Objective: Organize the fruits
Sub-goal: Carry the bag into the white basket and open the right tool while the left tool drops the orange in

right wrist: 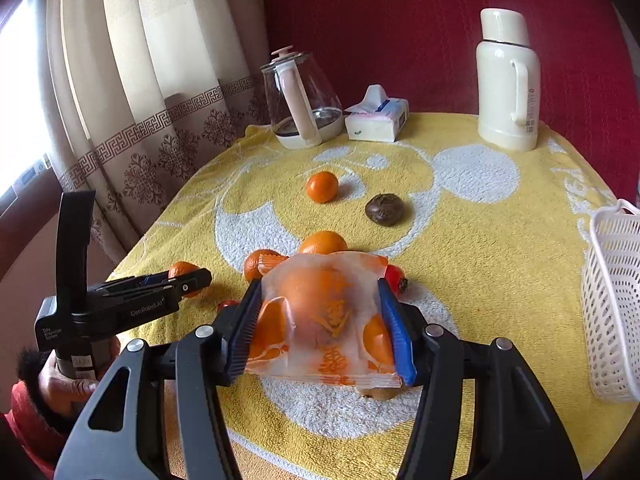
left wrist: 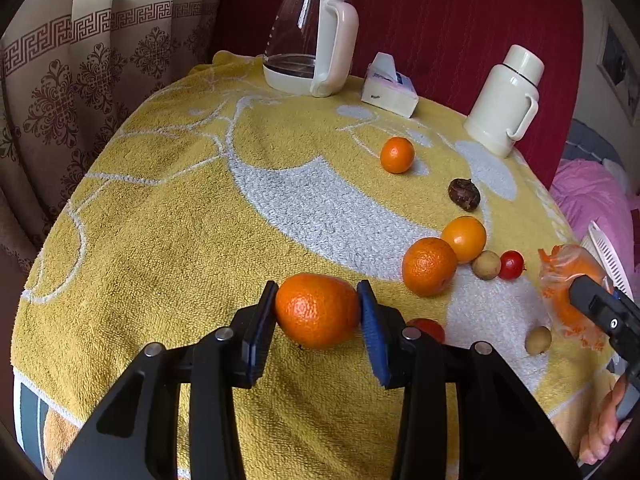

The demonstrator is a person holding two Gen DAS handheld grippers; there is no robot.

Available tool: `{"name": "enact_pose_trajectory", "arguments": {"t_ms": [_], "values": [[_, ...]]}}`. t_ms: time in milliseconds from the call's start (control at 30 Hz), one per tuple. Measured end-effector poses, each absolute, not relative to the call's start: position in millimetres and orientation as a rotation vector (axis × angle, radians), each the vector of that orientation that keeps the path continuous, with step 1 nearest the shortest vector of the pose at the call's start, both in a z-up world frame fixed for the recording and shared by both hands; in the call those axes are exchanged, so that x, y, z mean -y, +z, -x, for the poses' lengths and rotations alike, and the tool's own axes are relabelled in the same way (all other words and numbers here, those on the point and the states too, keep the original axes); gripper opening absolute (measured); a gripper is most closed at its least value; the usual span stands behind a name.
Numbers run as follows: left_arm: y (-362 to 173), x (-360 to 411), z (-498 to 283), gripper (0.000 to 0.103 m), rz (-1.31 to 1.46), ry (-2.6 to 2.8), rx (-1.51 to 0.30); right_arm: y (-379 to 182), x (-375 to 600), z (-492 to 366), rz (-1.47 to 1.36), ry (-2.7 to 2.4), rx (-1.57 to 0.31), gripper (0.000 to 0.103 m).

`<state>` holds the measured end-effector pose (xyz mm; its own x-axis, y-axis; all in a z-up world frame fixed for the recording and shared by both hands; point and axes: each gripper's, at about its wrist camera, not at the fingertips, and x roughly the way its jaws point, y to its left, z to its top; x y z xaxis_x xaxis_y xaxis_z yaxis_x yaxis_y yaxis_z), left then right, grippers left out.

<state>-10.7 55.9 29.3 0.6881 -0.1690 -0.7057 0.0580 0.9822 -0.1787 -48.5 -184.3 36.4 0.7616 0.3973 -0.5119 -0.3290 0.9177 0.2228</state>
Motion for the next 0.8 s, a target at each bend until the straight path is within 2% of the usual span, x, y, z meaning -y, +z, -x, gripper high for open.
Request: {"name": "enact_pose_trajectory", "arguments": {"t_ms": [367, 800], "values": [[59, -39, 23, 0.040, 0.143, -0.164, -0.737, 72, 268, 70, -0.203, 0.180, -0.443, 0.058], [85, 4, 29, 0.040, 0.099, -0.239, -0.699, 60, 375, 74, -0.239, -0.108, -0.465, 0.058]]}}
